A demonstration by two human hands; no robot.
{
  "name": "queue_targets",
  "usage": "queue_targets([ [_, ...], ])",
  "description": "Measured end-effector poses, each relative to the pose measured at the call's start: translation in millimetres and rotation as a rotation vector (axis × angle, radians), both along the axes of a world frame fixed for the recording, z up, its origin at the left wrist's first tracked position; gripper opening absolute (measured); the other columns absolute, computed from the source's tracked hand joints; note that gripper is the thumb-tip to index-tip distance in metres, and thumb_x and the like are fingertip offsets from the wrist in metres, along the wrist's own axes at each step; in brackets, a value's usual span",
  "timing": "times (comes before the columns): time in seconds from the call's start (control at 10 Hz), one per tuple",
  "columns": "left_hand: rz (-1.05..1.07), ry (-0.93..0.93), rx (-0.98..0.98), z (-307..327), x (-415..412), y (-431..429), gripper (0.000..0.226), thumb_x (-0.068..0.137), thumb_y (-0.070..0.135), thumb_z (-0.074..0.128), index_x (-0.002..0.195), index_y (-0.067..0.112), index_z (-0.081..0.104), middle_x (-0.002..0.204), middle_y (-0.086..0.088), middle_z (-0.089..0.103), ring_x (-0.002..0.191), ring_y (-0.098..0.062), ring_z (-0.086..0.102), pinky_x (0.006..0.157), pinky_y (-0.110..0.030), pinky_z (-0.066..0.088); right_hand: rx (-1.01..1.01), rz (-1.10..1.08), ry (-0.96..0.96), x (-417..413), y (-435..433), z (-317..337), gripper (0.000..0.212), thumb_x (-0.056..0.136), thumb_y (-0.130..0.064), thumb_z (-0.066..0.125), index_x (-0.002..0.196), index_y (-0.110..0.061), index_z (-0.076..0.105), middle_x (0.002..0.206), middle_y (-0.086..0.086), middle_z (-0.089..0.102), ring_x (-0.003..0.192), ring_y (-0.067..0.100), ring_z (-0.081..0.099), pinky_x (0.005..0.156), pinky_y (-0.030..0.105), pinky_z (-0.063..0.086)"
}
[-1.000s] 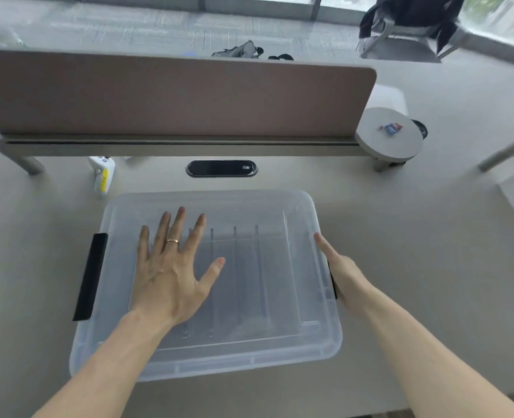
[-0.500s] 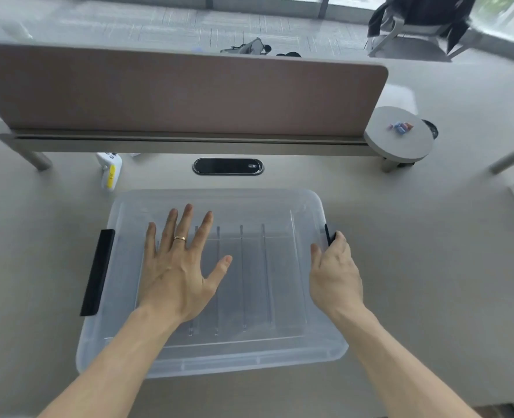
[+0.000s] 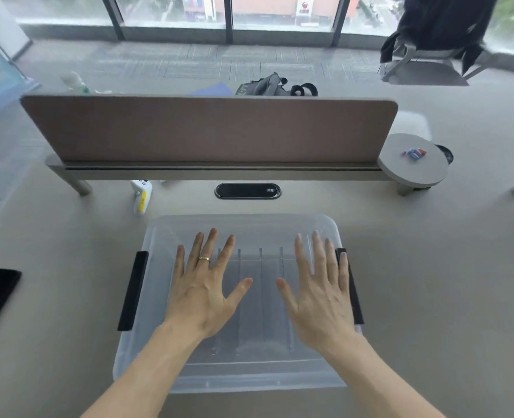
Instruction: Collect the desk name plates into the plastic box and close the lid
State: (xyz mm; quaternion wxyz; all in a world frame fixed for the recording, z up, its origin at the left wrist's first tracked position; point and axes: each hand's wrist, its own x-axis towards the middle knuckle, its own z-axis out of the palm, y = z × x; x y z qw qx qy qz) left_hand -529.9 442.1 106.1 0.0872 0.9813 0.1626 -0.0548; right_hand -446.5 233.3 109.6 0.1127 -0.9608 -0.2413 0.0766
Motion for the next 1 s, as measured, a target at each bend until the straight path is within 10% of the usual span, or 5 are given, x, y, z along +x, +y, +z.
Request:
queue_targets([
  [0.7, 0.005, 0.093, 0.017, 4, -17, 21, 0.089, 0.087, 0.087, 0.008, 0.158, 0.044, -0.023, 0.167, 0.004, -0.031, 0.154, -0.024, -0.030, 0.122, -0.061, -0.013, -0.167, 0.132, 0.131, 2, 16, -1, 0.083, 0.094, -0.079, 0.015, 0.153, -0.044, -0.032, 0.162, -0.008, -0.043, 0.149, 0.030, -0.042, 0.123, 0.062, -0.018],
  [1.0, -0.040, 0.195, -0.182, 50, -17, 42, 0.083, 0.096, 0.071, 0.037, 0.164, 0.040, 0.000, 0.173, 0.009, -0.011, 0.159, -0.017, -0.014, 0.129, -0.047, 0.000, -0.192, 0.133, 0.269, -13, 19, 29, 0.088, 0.097, -0.071, 0.032, 0.160, -0.037, -0.018, 0.170, -0.004, -0.027, 0.155, 0.034, -0.027, 0.125, 0.057, -0.009],
])
